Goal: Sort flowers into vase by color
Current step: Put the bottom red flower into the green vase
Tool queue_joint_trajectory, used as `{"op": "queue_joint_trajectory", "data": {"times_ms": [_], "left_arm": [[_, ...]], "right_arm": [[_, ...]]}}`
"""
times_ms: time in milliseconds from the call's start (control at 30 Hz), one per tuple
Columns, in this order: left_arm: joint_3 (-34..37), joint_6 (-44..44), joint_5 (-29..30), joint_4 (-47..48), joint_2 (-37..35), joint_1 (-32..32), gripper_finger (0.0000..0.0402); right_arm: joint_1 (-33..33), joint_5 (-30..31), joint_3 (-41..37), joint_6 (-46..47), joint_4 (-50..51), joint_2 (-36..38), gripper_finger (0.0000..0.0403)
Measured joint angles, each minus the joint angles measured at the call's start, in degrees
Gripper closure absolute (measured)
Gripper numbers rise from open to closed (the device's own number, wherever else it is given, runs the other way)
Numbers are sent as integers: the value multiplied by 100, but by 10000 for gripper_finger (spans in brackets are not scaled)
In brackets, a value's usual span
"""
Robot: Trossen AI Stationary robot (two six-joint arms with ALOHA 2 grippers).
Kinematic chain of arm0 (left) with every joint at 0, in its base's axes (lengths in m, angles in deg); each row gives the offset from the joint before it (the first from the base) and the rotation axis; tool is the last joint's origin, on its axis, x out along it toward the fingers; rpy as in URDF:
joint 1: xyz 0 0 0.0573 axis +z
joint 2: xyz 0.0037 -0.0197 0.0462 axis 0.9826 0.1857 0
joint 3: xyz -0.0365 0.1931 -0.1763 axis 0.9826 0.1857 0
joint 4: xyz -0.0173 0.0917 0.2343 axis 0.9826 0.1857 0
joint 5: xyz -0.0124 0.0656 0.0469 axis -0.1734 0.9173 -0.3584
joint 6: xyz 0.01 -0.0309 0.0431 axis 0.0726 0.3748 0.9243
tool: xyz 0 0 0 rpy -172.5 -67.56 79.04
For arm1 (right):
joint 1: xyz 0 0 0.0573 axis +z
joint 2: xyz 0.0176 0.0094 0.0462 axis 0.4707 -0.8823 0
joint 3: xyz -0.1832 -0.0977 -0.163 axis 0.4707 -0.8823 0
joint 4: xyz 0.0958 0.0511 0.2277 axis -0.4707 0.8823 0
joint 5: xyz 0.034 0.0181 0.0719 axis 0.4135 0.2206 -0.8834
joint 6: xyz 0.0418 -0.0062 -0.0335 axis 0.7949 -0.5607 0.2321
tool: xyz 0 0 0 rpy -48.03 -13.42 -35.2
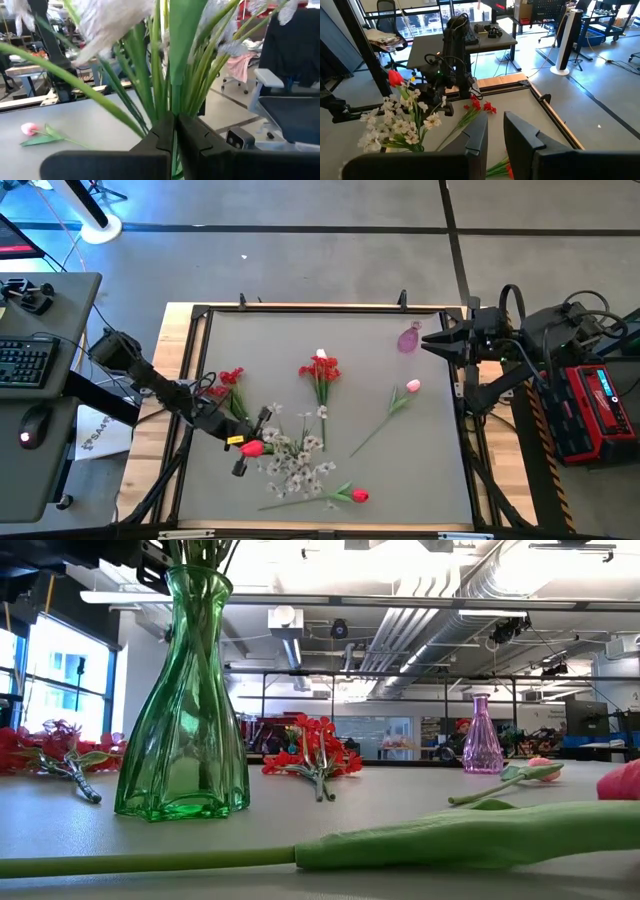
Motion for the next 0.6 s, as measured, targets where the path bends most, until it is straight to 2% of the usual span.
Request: {"op": "queue_joint_trajectory", "data": {"times_ms": [300, 600], "left_arm": [[0, -281, -306, -202, 590, 107, 399], [-167, -288, -328, -274, 629, 107, 390]], "right_arm": [[0, 1, 0, 2, 0, 0, 352], [-2, 3, 0, 2, 0, 0, 352]]}}
